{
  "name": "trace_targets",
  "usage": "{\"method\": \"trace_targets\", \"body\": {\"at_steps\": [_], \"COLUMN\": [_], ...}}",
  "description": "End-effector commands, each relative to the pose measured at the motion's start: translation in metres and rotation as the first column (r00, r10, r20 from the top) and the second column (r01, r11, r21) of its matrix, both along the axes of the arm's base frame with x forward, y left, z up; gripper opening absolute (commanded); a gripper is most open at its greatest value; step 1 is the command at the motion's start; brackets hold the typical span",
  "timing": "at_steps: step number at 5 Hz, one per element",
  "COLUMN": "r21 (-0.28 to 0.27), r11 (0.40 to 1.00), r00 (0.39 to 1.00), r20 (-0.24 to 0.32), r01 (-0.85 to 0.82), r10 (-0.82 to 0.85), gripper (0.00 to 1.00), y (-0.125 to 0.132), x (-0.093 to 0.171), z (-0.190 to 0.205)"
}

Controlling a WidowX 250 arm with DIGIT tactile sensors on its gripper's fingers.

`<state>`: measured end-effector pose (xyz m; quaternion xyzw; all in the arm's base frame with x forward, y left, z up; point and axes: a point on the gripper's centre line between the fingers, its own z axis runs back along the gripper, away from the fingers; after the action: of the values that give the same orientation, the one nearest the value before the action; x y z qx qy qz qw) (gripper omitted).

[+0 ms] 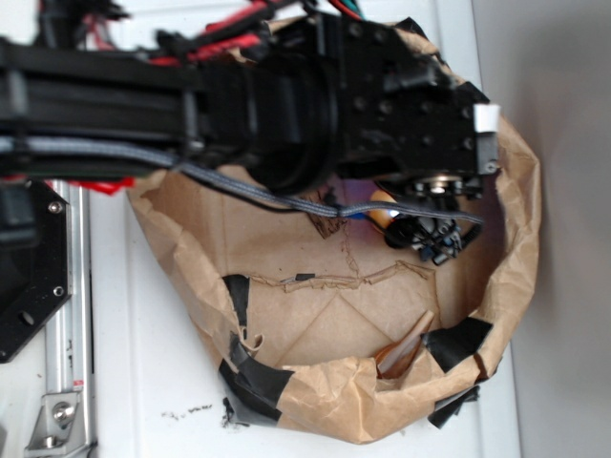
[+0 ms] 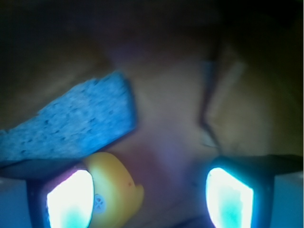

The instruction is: Grab the yellow duck.

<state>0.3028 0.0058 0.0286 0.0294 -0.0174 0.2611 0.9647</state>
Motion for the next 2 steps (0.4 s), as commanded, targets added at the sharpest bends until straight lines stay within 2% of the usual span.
{"method": "trace_targets", "body": {"at_steps": [1, 2], "r21": [-0.018, -0.02], "r11": [0.993, 0.991], "r00": [0.992, 0.99], "r20": [-0.049, -0.044], "r01": [0.118, 0.133], "r10": [-0.119, -0.134], "gripper": [1.0, 1.0], "y": [-0.0236, -0.0259], "x": [-0.0101, -0.0126], "z": [-0.0091, -0.0065]}}
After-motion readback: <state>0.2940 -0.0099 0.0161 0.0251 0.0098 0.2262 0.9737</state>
